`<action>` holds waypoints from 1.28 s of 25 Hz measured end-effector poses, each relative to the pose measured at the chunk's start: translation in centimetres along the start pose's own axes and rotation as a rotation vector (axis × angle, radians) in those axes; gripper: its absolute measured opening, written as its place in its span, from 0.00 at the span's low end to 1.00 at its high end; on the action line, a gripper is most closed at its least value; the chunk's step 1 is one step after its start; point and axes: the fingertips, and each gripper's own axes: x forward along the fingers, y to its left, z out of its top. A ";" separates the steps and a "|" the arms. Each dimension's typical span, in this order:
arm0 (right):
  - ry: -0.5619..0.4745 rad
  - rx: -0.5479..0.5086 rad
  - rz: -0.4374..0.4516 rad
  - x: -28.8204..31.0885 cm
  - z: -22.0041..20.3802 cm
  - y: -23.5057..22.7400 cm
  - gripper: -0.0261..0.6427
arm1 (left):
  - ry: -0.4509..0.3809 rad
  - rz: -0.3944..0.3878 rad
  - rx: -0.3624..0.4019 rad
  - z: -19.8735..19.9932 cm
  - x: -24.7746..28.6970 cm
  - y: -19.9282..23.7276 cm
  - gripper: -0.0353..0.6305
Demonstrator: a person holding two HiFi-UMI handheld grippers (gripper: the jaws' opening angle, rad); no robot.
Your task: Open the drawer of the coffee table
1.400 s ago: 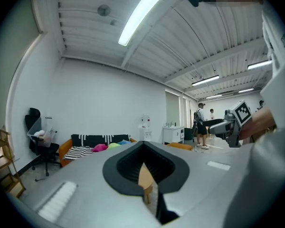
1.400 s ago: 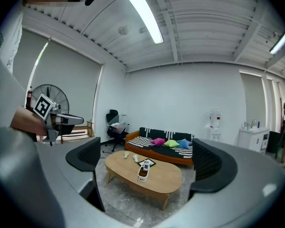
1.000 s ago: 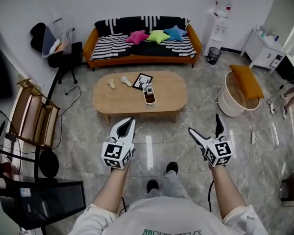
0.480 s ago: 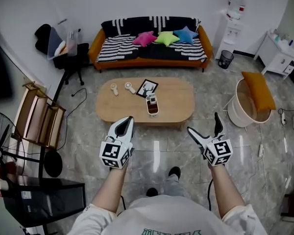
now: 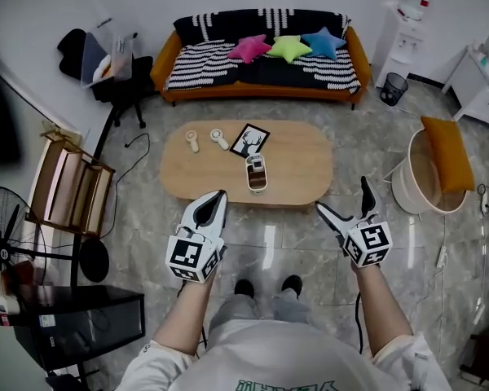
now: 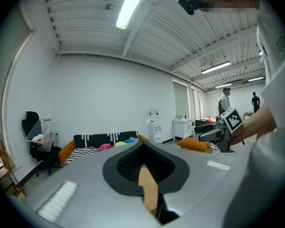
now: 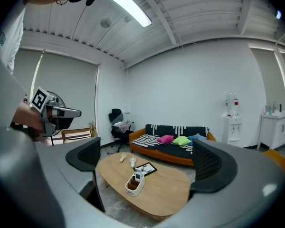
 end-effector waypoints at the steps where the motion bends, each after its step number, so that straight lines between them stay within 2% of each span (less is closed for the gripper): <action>1: 0.004 0.003 0.001 0.6 -0.2 0.1 0.92 | 0.004 -0.001 0.000 -0.2 0.2 0.6 0.05; 8: 0.038 0.019 -0.040 3.5 -1.2 0.7 0.92 | 0.024 -0.066 -0.001 -1.0 2.7 3.7 0.05; 14: 0.100 0.061 -0.071 5.3 -5.5 1.4 0.92 | 0.038 -0.097 0.014 -3.2 3.7 5.5 0.05; 23: 0.166 0.155 -0.086 8.6 -16.6 2.5 0.92 | 0.065 -0.092 -0.006 -12.3 6.0 6.9 0.05; 32: 0.240 0.183 -0.027 13.1 -30.5 4.3 0.92 | 0.053 -0.049 -0.017 -23.1 8.5 7.2 0.05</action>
